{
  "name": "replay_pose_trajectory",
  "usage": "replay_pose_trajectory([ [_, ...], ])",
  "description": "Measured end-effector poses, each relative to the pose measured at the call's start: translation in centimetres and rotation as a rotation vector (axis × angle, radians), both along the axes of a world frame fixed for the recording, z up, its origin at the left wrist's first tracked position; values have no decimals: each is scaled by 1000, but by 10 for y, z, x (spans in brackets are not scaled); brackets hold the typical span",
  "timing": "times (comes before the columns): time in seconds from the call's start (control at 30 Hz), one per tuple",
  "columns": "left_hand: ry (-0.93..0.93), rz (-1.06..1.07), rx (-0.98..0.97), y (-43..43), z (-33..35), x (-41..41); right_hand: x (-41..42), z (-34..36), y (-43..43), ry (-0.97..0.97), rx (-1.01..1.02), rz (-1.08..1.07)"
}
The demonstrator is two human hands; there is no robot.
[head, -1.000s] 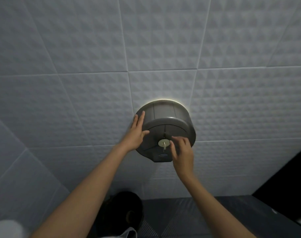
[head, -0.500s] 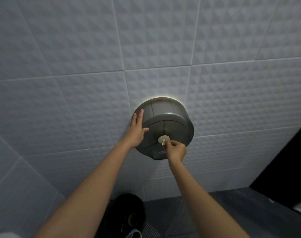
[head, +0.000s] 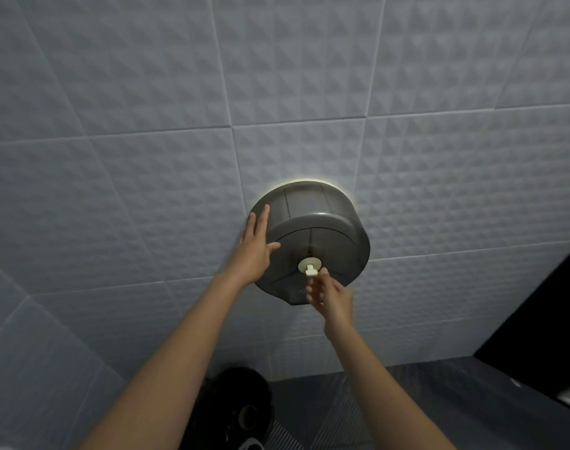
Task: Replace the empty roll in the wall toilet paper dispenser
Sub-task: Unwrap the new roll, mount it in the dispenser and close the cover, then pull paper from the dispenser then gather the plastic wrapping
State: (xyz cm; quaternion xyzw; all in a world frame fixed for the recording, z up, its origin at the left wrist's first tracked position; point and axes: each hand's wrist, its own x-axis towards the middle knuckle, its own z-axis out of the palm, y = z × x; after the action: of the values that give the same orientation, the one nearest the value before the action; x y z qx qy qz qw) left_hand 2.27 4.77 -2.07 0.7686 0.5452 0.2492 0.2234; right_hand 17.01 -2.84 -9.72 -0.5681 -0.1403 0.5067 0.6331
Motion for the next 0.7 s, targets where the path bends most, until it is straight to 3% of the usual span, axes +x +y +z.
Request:
replay_pose_trajectory([
  [0.1,-16,9,38,-1,-3,-2,10,-37,-2,-328,-146,-69],
  [0.17,-33,42,129,-4,-11,-4,17,-55,-2,-413,-193,-110],
  [0.37,-416,261,362,-27,-76,10,39,-89,11,-420,48,179],
  [0.53,-699,354,281,-34,-139,25,54,-106,26,-464,219,292],
  [0.7,-772,431,183,-41,-189,46,66,-121,32,-470,327,329],
])
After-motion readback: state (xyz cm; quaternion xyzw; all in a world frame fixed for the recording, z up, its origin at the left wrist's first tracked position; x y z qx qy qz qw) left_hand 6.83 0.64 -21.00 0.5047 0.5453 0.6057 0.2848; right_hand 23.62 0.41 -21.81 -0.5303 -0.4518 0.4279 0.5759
